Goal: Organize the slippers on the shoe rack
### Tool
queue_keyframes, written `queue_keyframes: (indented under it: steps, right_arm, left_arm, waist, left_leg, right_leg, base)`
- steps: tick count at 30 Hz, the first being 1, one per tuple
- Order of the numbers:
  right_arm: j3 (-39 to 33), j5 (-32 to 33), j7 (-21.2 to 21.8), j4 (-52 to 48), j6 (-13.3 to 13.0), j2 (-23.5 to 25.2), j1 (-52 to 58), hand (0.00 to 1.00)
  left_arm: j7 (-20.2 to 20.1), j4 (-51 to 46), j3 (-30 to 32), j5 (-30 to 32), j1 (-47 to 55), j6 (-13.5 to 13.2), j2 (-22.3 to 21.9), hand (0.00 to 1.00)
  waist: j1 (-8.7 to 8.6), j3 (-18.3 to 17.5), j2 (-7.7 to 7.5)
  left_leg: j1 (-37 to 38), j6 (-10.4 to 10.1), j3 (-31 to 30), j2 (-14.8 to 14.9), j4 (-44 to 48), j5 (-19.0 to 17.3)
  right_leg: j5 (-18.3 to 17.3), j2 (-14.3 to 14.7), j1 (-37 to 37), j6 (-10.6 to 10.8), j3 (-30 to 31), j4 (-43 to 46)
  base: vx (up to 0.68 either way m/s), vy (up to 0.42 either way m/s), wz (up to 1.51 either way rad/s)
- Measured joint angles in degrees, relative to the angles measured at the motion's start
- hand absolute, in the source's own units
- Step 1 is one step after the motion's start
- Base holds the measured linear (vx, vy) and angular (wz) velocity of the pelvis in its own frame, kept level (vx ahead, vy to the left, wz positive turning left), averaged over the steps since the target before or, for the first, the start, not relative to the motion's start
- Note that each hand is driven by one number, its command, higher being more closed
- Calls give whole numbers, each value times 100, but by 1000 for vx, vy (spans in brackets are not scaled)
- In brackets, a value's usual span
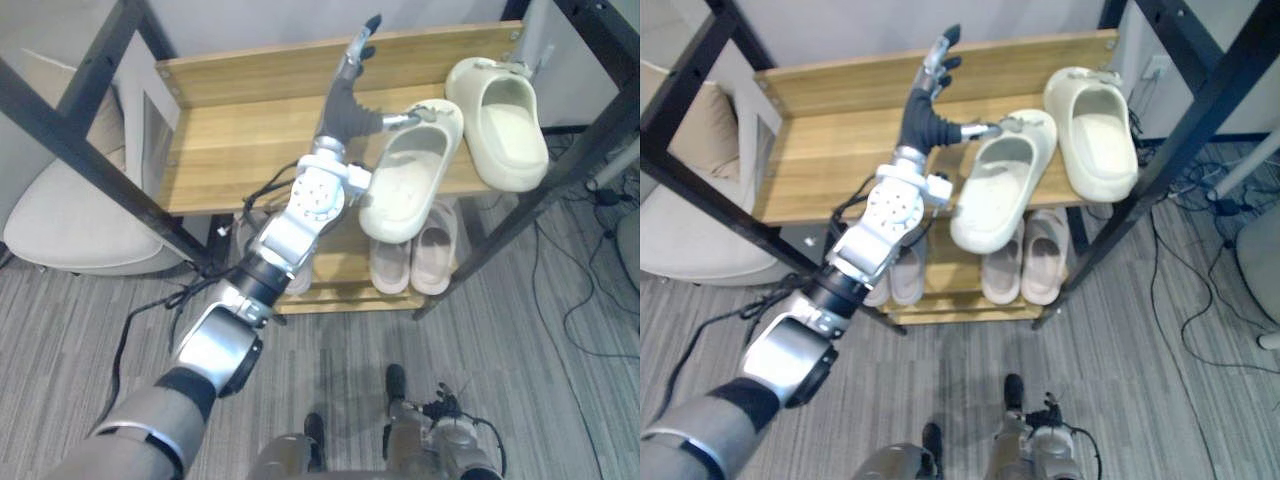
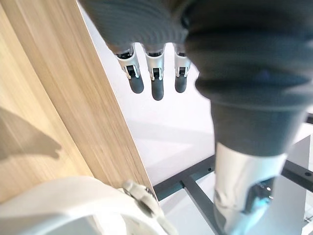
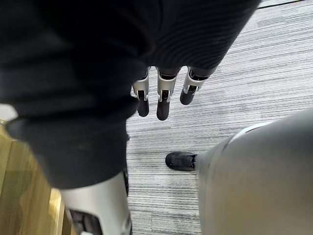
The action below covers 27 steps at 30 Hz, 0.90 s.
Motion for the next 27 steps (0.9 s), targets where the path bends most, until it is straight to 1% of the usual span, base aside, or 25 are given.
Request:
queue_keyframes:
  steps: [7,10,13,15,19,22,24,27]
  right_arm:
    - [114,-2,-14,-9,-2,-9,47,0]
    - [126,1,-23,-35,-16,-5,101,0]
    - [151,-1,-25,-27,-16,1,144,0]
    - [206,0,-24,-26,-14,4,186,0]
    - [272,-1,-24,-22,-4,1,268,0]
    - [464,-3,-20,-22,2,15,351,0]
    - [539,-3,-23,-21,9,11,377,0]
    - [583,-3,-26,-22,32,9,378,0]
  left_arm:
    - [2,-1,-11,1,2,0,-152,0]
    - [6,-153,-9,-76,102,-1,-181,0]
    - [16,-692,-7,-155,517,-28,-284,0]
    - [17,-1049,-6,-297,907,-97,-337,0]
    - [14,-1241,-9,-402,1346,-114,-482,0]
    - [1,-1547,-19,-504,1683,-134,-555,0]
    - [-2,-1594,-17,-547,1820,-139,-559,0]
    - [-17,-1641,-85,-589,2104,-137,-628,0]
  waist:
    - [4,-109,-3]
    - [8,-145,-5]
    - [42,-202,-34]
    - [88,-259,-68]
    - [129,-337,-91]
    - [204,-477,-192]
    - [251,-495,-225]
    - [271,-497,-229]
  left_leg:
    - [41,-34,-11,26,-94,53]
    - [95,-33,-9,26,-95,53]
    - [124,-33,-32,31,-106,53]
    - [124,-32,-49,31,-105,54]
    - [184,-42,-208,37,-105,71]
    - [190,-53,-305,44,-236,152]
    - [190,-72,-365,44,-287,205]
    - [198,-96,-504,56,-288,237]
  right_leg:
    - [-3,21,-1,3,-22,0]
    - [-3,19,47,4,-35,0]
    - [-6,16,81,6,-59,-1]
    - [-6,13,98,7,-77,-1]
    - [-53,0,286,28,-242,-1]
    - [-95,-22,312,10,-380,-2]
    - [-101,-29,327,3,-467,-2]
    - [-117,-32,410,-19,-629,-1]
  base:
    - [0,-8,1]
    - [2,2,2]
    - [1,0,3]
    - [-14,-10,3]
    - [-20,-16,20]
    - [-19,-21,23]
    - [-1,-31,22]
    - [9,-23,22]
